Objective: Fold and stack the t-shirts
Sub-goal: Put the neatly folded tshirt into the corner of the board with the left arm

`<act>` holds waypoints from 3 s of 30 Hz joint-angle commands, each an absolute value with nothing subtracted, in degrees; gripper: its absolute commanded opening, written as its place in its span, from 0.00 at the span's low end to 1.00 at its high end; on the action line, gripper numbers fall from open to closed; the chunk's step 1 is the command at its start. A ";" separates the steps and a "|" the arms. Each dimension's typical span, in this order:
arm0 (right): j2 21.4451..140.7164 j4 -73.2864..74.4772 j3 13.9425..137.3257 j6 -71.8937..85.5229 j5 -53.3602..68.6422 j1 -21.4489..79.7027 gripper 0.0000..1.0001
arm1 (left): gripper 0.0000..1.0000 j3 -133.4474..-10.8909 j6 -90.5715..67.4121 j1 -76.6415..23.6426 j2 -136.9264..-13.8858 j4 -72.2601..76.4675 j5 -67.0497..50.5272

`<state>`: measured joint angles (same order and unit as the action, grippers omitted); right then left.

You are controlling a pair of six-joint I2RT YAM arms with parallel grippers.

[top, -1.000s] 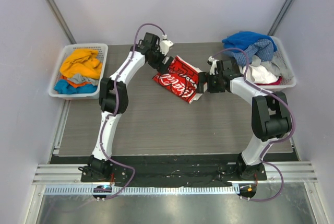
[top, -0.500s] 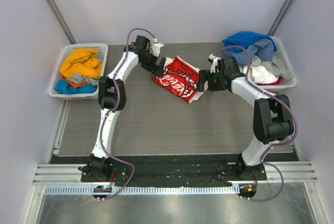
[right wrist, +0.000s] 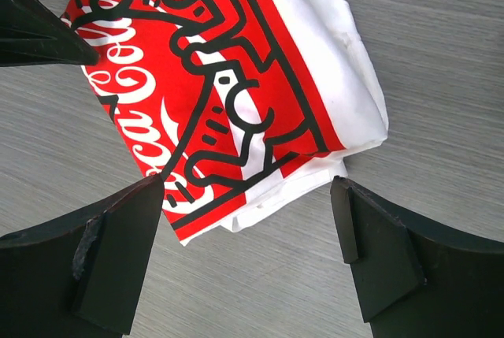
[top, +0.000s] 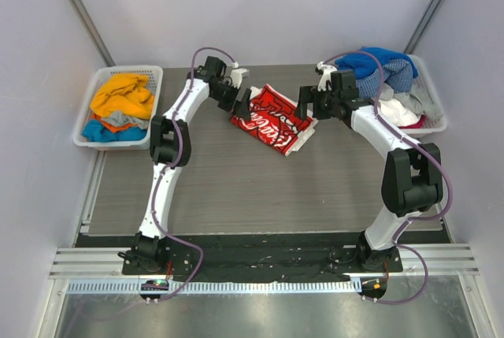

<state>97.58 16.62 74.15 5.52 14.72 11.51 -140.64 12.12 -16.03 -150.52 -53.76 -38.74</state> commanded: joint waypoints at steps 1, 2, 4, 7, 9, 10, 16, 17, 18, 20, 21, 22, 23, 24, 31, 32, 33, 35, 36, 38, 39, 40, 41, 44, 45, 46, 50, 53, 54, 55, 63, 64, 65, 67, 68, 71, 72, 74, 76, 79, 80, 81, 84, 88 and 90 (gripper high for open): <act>97.65 14.94 76.38 5.63 15.64 11.34 0.96 | 1.00 -141.94 10.02 -16.35 -153.45 -57.65 -41.40; 97.65 15.03 76.38 5.45 15.38 11.34 0.96 | 0.99 -141.86 9.93 -16.52 -153.63 -58.27 -41.48; 97.30 15.03 76.11 5.10 15.12 11.34 0.96 | 0.96 -141.77 9.93 -16.96 -153.89 -59.15 -42.01; 97.03 15.03 75.67 5.01 15.03 11.34 0.96 | 0.88 -140.54 11.07 -18.45 -153.63 -61.08 -42.01; 97.12 14.77 75.24 5.18 15.20 11.34 0.96 | 0.83 -138.09 11.42 -19.42 -152.49 -61.09 -41.84; 97.03 14.77 75.06 5.10 15.29 11.42 0.96 | 0.78 -137.29 11.51 -19.68 -152.14 -60.82 -41.75; 96.24 14.59 74.09 5.01 15.91 11.34 0.96 | 0.48 -134.91 11.34 -20.39 -151.52 -60.73 -41.57; 96.15 14.50 74.00 4.92 16.08 11.34 0.96 | 0.44 -134.91 11.42 -20.39 -151.52 -60.91 -41.40; 96.07 14.68 73.74 4.92 16.17 11.34 0.96 | 0.39 -134.91 11.43 -20.39 -151.44 -61.17 -41.22; 95.98 14.68 73.48 4.66 16.26 11.34 0.96 | 0.28 -134.48 11.95 -20.48 -151.09 -61.96 -40.78; 95.89 14.59 73.22 4.66 16.35 11.42 0.96 | 0.24 -133.69 12.04 -20.48 -150.56 -62.05 -40.52; 95.89 14.68 73.04 4.57 16.43 11.34 0.96 | 0.10 -132.99 12.30 -20.48 -150.12 -62.14 -40.17; 95.98 14.59 72.86 4.48 16.44 11.42 0.96 | 0.02 -132.20 12.57 -20.39 -149.60 -62.14 -39.12; 95.80 14.68 72.60 4.48 16.52 11.34 0.96 | 0.00 -130.01 12.66 -20.39 -148.11 -62.14 -38.68; 95.10 15.38 72.25 3.08 16.70 11.34 0.96 | 0.00 -112.70 13.89 -20.39 -136.08 -59.07 -34.11; 95.10 15.64 72.42 2.99 16.70 11.34 0.96 | 0.00 -108.93 13.89 -20.48 -134.84 -58.63 -33.14; 94.92 16.08 72.60 2.90 16.70 11.34 0.95 | 0.00 -107.16 13.54 -20.39 -133.61 -58.19 -31.48; 94.57 16.52 72.60 2.64 16.70 11.34 0.95 | 0.00 -102.16 13.36 -20.39 -130.35 -57.39 -29.72; 94.22 16.96 72.51 2.29 16.70 11.42 0.96 | 0.00 -100.39 13.10 -20.39 -129.30 -57.04 -27.53; 92.90 17.31 72.07 1.67 16.17 11.43 0.96 | 0.00 -95.31 12.92 -20.39 -125.62 -55.90 -24.97; 92.29 17.75 71.90 1.06 16.00 11.34 0.95 | 0.00 -93.45 12.92 -20.48 -124.29 -55.38 -23.13; 91.24 17.84 71.63 0.88 15.82 11.42 0.95 | 0.00 -91.43 12.83 -20.48 -122.62 -53.98 -20.33; 90.62 18.10 71.20 0.44 15.73 11.34 0.95 | 0.00 -87.75 12.83 -20.39 -120.00 -53.36 -18.91; 88.51 18.81 70.32 0.35 15.29 11.43 0.96 | 0.00 -81.24 12.39 -20.30 -114.72 -51.16 -13.99; 88.07 19.07 70.14 -1.04 15.21 11.34 0.95 | 0.00 -79.65 12.31 -20.30 -113.57 -50.28 -12.84; 87.63 19.16 69.96 -1.40 15.21 11.34 0.96 | 0.00 -78.24 12.22 -20.22 -112.51 -49.75 -11.79; 85.79 19.60 68.56 -1.76 15.38 11.34 0.95 | 0.00 -68.83 11.51 -20.04 -105.66 -46.24 -3.97; 85.17 19.69 67.59 -2.20 15.38 11.34 0.96 | 0.00 -63.57 11.43 -19.60 -100.21 -43.60 -0.54; 84.99 19.69 67.41 -2.20 15.47 11.42 0.95 | 0.00 -62.59 11.43 -19.25 -98.72 -43.25 2.43; 84.99 19.77 67.15 -2.20 15.56 11.43 0.96 | 0.00 -60.58 11.34 -19.16 -96.26 -42.81 3.50; 84.55 20.04 66.27 -2.20 16.35 11.42 0.95 | 0.00 -51.43 11.78 -17.85 -83.51 -42.10 12.99; 84.38 20.13 66.18 -2.11 16.35 11.43 0.95 | 0.00 -49.41 11.86 -17.75 -82.19 -42.01 14.05; 84.38 20.13 66.18 -2.20 16.43 11.34 0.96 | 0.00 -48.44 12.04 -17.58 -79.22 -41.92 14.85; 84.55 20.04 66.18 -2.20 16.70 11.42 0.96 | 0.00 -45.98 12.56 -16.62 -76.48 -42.10 16.95; 84.64 20.04 66.09 -2.20 16.79 11.34 0.95 | 0.00 -45.27 12.92 -16.26 -73.85 -42.53 17.31; 84.99 20.04 65.83 -1.67 17.49 11.34 0.96 | 0.00 -42.63 14.85 -13.98 -70.15 -42.02 19.51; 84.99 20.04 65.74 -1.67 17.93 11.42 0.95 | 0.00 -41.41 15.90 -12.15 -69.35 -41.58 19.69; 84.99 19.95 65.74 -1.58 18.10 11.34 0.95 | 0.00 -40.52 17.75 -9.34 -68.56 -40.79 20.22; 84.82 20.04 65.48 -1.58 18.19 11.34 0.96 | 0.00 -39.73 18.72 -7.57 -68.38 -40.52 20.39; 84.11 20.13 65.13 -1.84 18.02 11.42 0.95 | 0.00 -38.06 21.17 -4.49 -67.86 -39.29 21.36; 83.94 20.13 64.95 -2.11 17.93 11.43 0.95 | 0.00 -37.71 21.53 -3.26 -67.42 -38.77 21.79; 83.59 20.13 64.78 -2.20 17.84 11.43 0.96 | 0.00 -37.10 22.75 -2.64 -66.98 -38.67 21.88; 83.41 20.21 64.34 -2.55 17.75 11.34 0.95 | 0.00 -36.13 25.73 -0.27 -64.69 -37.53 23.11; 83.67 20.13 64.16 -2.29 18.28 11.34 0.95 | 0.00 -36.47 30.05 7.98 -63.02 -36.30 20.57; 83.85 20.04 64.16 -2.37 18.54 11.34 0.95 | 0.00 -37.43 31.46 12.72 -63.02 -35.69 19.00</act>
<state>86.21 21.37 64.01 -1.69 17.34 11.51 -35.83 26.06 6.20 -64.42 -39.16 19.90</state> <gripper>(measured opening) 0.956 0.082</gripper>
